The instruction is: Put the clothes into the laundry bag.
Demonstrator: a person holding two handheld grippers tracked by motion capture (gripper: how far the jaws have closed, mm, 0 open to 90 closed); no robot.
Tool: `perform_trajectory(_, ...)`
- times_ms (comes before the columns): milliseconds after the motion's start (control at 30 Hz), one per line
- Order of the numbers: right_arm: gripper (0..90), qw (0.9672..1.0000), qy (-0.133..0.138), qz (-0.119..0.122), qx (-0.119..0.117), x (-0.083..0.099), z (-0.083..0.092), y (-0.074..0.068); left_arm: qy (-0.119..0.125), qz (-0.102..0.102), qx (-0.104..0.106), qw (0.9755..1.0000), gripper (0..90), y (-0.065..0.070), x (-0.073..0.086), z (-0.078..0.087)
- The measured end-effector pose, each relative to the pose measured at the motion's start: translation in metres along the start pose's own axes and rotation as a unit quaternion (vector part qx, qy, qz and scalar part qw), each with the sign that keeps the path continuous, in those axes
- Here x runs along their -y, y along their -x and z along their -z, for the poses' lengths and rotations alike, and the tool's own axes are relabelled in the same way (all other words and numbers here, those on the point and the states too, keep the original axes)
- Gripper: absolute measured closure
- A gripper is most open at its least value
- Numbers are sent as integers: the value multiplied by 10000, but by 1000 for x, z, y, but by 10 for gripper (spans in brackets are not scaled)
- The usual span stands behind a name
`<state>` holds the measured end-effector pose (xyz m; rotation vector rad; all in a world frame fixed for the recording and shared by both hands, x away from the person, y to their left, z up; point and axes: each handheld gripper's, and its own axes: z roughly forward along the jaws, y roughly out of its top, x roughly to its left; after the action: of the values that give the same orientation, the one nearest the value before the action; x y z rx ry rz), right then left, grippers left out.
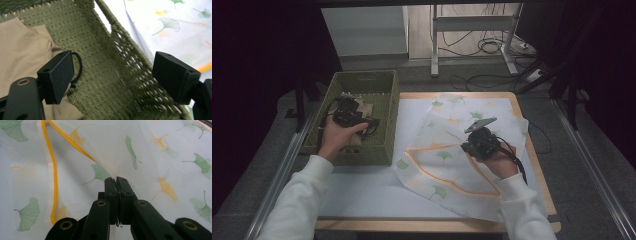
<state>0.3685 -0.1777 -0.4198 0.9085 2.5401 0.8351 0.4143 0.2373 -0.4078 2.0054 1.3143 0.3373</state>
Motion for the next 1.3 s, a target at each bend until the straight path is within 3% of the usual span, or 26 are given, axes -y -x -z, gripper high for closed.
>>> perform_trajectory(67, 865, 10000, -7, -15, 3, 0, -1, 0, 128, -21, -105, 9999, 180, -2, -1, 0)
perform_trajectory(133, 865, 10000, -17, -6, -4, 1, -2, 1, 165, -15, -36, 9999, 182, -3, -2, 0)
perform_trajectory(600, 865, 10000, -39, -13, -14, 1, -3, 0, 19, -80, -185, 9998, 184, -10, -9, -6)
perform_trajectory(933, 865, 10000, -58, 6, -14, 1, -5, -1, -172, 102, -326, 9993, 151, -26, -16, -23)
perform_trajectory(1300, 864, 10000, -32, 13, -17, 1, -3, -1, -601, 395, -550, 9959, 61, -48, -16, -50)
